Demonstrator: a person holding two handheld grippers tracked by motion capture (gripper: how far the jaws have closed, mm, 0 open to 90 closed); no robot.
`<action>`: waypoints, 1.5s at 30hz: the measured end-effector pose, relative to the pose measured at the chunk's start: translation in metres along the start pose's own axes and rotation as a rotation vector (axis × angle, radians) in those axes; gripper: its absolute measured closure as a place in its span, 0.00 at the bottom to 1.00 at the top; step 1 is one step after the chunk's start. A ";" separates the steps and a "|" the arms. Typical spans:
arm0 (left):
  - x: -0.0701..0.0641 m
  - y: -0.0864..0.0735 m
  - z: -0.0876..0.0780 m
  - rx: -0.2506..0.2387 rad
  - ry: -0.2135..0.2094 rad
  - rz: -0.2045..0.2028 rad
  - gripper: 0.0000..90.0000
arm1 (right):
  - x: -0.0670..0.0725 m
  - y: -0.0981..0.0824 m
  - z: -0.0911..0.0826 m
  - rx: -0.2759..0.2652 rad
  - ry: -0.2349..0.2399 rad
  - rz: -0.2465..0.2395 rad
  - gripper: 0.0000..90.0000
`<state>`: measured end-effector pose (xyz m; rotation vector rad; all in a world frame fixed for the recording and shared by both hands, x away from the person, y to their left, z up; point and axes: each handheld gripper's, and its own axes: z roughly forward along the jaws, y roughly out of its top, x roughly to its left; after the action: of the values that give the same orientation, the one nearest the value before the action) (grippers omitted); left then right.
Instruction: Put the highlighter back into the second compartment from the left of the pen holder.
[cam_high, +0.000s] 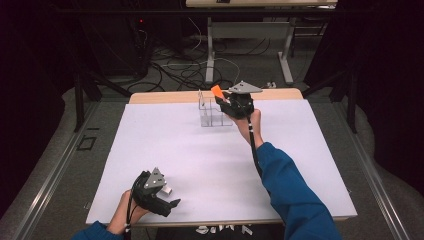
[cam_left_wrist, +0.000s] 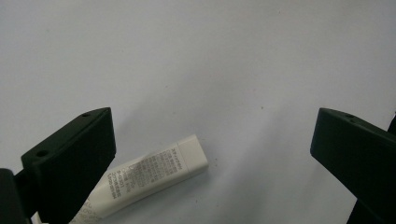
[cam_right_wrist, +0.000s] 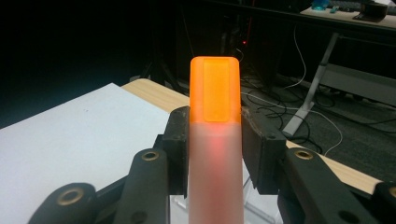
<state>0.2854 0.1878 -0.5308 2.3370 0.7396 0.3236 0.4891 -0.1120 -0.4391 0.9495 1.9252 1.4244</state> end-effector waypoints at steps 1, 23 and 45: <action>0.000 0.000 0.000 0.000 -0.004 -0.002 0.00 | 0.000 0.001 0.002 -0.005 -0.002 -0.005 0.72; 0.002 0.001 0.002 -0.012 -0.012 -0.001 0.00 | -0.005 -0.002 0.066 -0.039 -0.046 -0.020 0.72; 0.002 0.000 0.001 -0.015 -0.016 0.002 0.00 | -0.012 -0.020 0.093 -0.039 -0.072 0.008 0.72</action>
<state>0.2877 0.1885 -0.5313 2.3237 0.7251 0.3103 0.5644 -0.0726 -0.4845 0.9778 1.8376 1.4076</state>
